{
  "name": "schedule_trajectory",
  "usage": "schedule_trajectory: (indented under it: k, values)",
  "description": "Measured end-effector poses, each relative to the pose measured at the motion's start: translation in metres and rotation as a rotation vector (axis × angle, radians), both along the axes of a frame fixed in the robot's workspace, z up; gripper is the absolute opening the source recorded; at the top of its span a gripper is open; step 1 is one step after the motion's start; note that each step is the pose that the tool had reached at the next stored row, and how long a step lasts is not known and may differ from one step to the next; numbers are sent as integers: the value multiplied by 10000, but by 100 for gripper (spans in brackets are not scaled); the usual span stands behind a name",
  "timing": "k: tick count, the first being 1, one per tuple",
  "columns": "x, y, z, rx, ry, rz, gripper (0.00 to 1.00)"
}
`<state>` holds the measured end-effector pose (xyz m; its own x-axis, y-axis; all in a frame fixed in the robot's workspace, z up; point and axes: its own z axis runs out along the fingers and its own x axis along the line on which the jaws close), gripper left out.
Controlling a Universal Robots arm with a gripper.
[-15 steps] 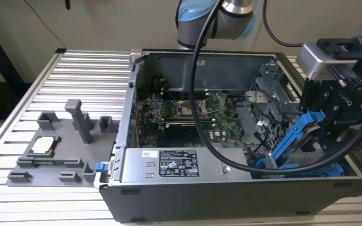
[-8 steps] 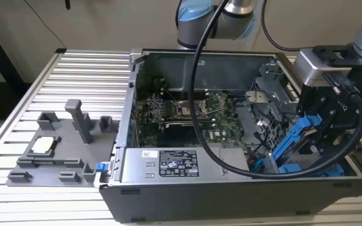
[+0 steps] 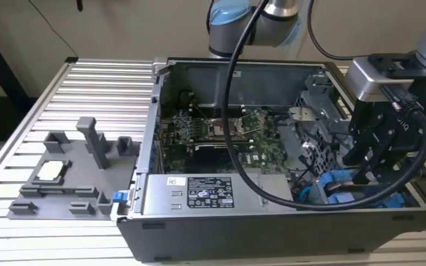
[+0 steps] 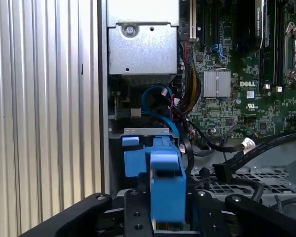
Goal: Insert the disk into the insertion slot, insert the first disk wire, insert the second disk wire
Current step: 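Insert the disk into the insertion slot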
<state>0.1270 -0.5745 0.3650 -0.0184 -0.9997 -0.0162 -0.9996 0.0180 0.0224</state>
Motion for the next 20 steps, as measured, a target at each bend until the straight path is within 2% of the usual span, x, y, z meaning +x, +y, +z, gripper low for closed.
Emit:
schedule_trajectory:
  k: [3, 5, 11, 17, 18, 20]
  values:
    - [0, 0, 1, 1, 0, 0, 41]
    - [0, 0, 27, -4, 0, -3, 41]
    - [0, 4, 203, -122, 0, -6, 41]
    - [0, 10, 419, -241, 0, -6, 41]
    - [0, 11, 446, -260, 0, -6, 41]
    - [0, 12, 454, -310, -6, -6, 41]
